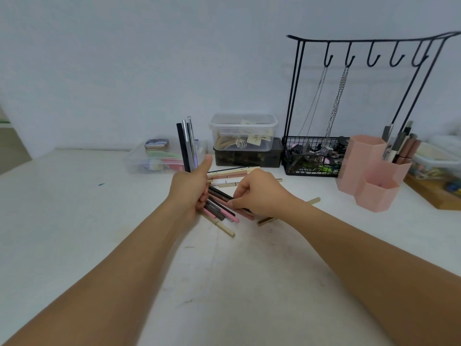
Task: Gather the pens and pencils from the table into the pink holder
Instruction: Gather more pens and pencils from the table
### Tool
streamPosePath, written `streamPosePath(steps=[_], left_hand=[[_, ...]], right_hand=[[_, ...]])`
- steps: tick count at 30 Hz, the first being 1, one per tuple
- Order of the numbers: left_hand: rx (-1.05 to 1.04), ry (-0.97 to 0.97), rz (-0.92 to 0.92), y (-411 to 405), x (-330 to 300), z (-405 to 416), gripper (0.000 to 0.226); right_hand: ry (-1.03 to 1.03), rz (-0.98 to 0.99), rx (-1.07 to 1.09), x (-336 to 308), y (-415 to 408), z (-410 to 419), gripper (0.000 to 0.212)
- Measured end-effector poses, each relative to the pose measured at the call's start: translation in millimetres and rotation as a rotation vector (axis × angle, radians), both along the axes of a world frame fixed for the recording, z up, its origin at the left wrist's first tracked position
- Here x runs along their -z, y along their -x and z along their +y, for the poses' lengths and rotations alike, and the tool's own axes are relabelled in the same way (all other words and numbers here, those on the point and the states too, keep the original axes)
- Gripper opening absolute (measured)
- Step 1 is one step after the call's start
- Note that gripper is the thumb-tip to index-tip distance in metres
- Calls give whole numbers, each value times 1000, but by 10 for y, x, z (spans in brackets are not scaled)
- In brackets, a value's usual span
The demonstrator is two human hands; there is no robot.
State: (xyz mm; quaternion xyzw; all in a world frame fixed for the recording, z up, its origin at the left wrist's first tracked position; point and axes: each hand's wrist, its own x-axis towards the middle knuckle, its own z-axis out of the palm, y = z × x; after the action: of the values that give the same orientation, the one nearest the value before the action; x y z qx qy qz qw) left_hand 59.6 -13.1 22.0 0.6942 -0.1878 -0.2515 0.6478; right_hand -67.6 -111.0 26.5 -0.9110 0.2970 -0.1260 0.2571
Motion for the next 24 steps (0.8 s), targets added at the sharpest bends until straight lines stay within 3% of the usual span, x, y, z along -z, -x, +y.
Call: streamPosePath(steps=[10,19,24], left_hand=[[55,65,137,-2,-5,-21,47],[108,106,120,47,-17,-6,44],[131,140,125,83,-24,4,42]], right_hand=[[-209,104,136,-55,44,-178,53],[-246,177,136,-124,130,-286,43],[-321,111,135,-193,177,-292,45]])
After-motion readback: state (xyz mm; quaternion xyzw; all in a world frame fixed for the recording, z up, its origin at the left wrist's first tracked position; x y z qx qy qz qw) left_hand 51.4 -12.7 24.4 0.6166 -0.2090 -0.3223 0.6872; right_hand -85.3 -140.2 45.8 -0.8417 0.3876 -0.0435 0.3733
